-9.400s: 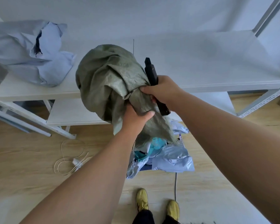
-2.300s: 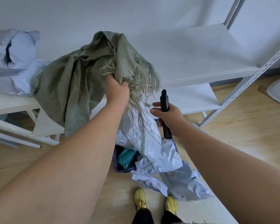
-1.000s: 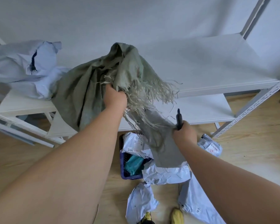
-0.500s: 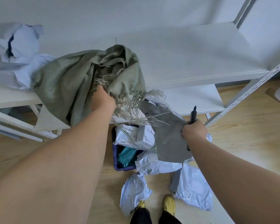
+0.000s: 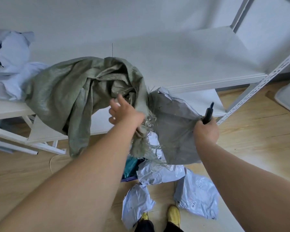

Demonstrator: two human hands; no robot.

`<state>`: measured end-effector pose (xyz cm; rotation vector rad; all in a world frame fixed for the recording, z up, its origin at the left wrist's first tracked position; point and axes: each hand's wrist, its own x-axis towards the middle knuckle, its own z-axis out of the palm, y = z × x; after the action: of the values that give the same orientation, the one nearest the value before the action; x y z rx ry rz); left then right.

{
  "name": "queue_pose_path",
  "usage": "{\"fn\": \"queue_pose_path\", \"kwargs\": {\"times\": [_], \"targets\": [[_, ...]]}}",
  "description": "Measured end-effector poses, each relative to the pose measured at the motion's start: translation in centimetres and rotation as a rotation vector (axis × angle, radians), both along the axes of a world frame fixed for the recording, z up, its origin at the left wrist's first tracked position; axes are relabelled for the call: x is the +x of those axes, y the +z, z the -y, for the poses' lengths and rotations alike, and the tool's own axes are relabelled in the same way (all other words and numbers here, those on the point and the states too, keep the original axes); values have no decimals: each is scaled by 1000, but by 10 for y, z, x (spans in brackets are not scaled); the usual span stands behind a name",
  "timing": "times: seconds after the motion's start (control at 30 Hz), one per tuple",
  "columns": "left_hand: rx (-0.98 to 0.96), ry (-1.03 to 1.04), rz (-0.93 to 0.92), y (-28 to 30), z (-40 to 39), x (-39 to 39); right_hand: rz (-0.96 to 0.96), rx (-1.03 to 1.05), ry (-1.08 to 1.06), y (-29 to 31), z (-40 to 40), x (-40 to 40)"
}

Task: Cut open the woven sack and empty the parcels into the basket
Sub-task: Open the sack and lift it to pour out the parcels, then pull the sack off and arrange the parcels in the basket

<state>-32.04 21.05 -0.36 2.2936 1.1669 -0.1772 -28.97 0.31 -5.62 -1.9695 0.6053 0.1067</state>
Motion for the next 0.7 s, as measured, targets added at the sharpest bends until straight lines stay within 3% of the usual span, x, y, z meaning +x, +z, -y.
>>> {"fn": "queue_pose_path", "kwargs": {"times": [0.1, 0.2, 0.3, 0.37, 0.53, 0.63, 0.7], "targets": [[275, -23, 506, 18, 28, 0, 14, 40, -24, 3, 4, 2], [419, -212, 758, 23, 36, 1, 11, 70, -31, 3, 9, 3], [365, -573, 572, 16, 32, 12, 26, 115, 20, 3, 12, 6], [310, -654, 466, 12, 26, 21, 30, 127, 69, 4, 13, 7], [155, -616, 465, 17, 7, 41, -15, 149, 174, 8, 18, 9], [236, -525, 414, 18, -2, 43, -49, 189, 289, 12, 10, 9], [297, -514, 320, 17, -5, 41, 40, 140, 291, 20, 4, 9]]}}
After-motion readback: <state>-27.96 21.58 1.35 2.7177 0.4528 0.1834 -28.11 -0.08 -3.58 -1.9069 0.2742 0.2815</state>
